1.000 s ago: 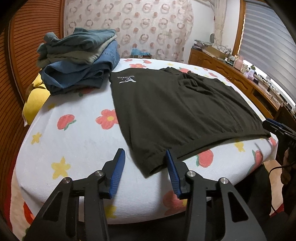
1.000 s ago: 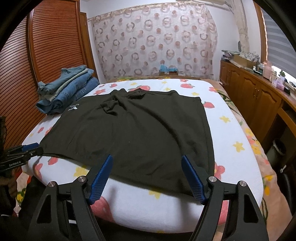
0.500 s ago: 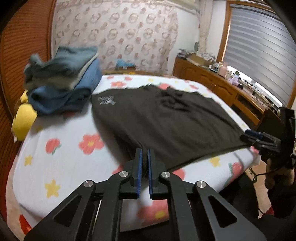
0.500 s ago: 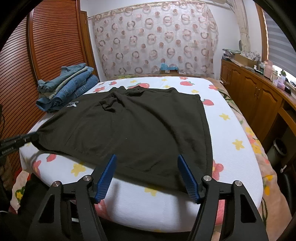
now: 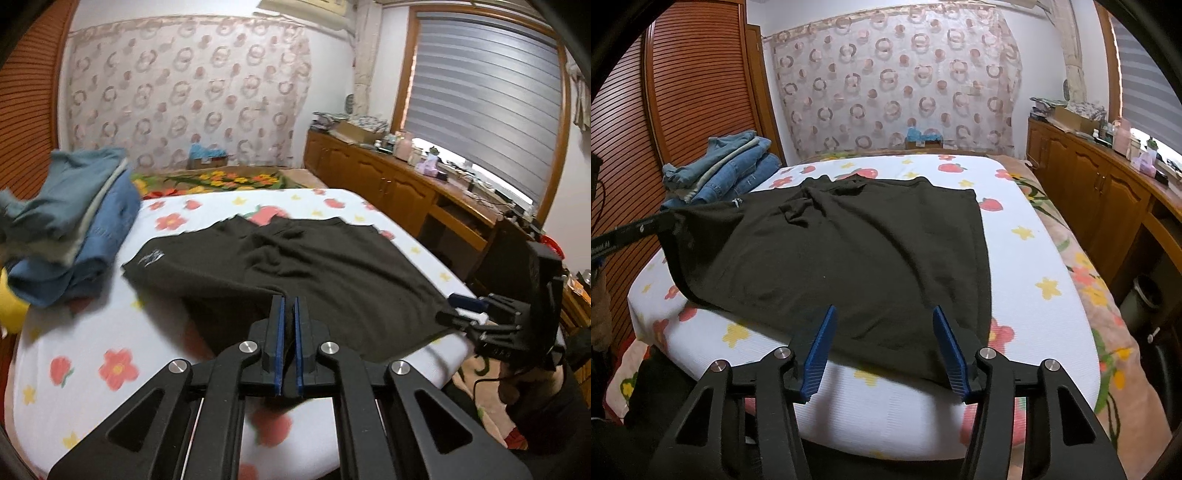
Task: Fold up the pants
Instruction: 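Lift the gripped edge with the left tool, fold it over, then open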
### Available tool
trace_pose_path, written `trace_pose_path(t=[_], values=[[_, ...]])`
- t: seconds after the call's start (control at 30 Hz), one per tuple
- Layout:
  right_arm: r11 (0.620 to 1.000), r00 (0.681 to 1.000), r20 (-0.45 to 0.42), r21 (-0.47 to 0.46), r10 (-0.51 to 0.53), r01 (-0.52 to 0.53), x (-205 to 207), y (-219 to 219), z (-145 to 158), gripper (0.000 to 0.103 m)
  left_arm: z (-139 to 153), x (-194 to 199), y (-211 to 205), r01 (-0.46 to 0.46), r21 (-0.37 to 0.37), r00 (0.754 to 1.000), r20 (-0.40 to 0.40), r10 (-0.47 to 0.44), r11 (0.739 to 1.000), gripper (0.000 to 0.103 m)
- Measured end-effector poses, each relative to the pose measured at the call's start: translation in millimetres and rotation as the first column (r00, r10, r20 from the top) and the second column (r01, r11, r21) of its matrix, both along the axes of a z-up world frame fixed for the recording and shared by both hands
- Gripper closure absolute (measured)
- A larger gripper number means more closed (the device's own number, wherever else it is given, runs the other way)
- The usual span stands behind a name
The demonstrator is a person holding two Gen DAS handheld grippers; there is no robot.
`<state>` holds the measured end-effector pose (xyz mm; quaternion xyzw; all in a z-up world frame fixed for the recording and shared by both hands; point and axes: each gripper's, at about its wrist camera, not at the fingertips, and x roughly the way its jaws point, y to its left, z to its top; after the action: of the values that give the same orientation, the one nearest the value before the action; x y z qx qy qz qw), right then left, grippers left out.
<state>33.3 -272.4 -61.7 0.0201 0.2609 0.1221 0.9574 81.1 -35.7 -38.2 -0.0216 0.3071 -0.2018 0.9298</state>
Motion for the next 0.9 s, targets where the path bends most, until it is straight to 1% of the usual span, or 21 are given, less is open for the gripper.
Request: trace_pose_path(t=[0.27, 0.43, 0.57, 0.67, 0.9], values=[[1.0, 1.0, 0.007, 0.004, -0.003, 0.003, -5.8, -5.6, 2.3, 0.049, 19.2, 13.6, -40.9, 0.089, 0.004, 0.996, 0.029, -0.089, 0.996, 0.097], [1.0, 1.0, 0.009, 0.01, -0.011, 0.011, -7.2, -6.9, 3.7, 0.049, 32.8, 14.3, -65.9, 0.145, 0.005, 0.988, 0.049, -0.145, 0.989, 0.097], [1.0, 1.0, 0.013, 0.014, -0.015, 0.015, -10.8, -7.8, 3.6, 0.049, 39.2, 13.4, -78.2, 0.173, 0.0, 0.984, 0.051, -0.173, 0.985, 0.097], [1.0, 1.0, 0.013, 0.016, -0.016, 0.016, -12.0, -9.4, 3.7, 0.049, 36.8, 15.2, -86.1, 0.177, 0.012, 0.983, 0.044, -0.177, 0.984, 0.097], [1.0, 1.0, 0.01, 0.02, -0.019, 0.019, -9.9, -8.3, 4.1, 0.049, 31.8, 16.4, -90.4, 0.165, 0.038, 0.986, 0.026, -0.166, 0.986, 0.097]])
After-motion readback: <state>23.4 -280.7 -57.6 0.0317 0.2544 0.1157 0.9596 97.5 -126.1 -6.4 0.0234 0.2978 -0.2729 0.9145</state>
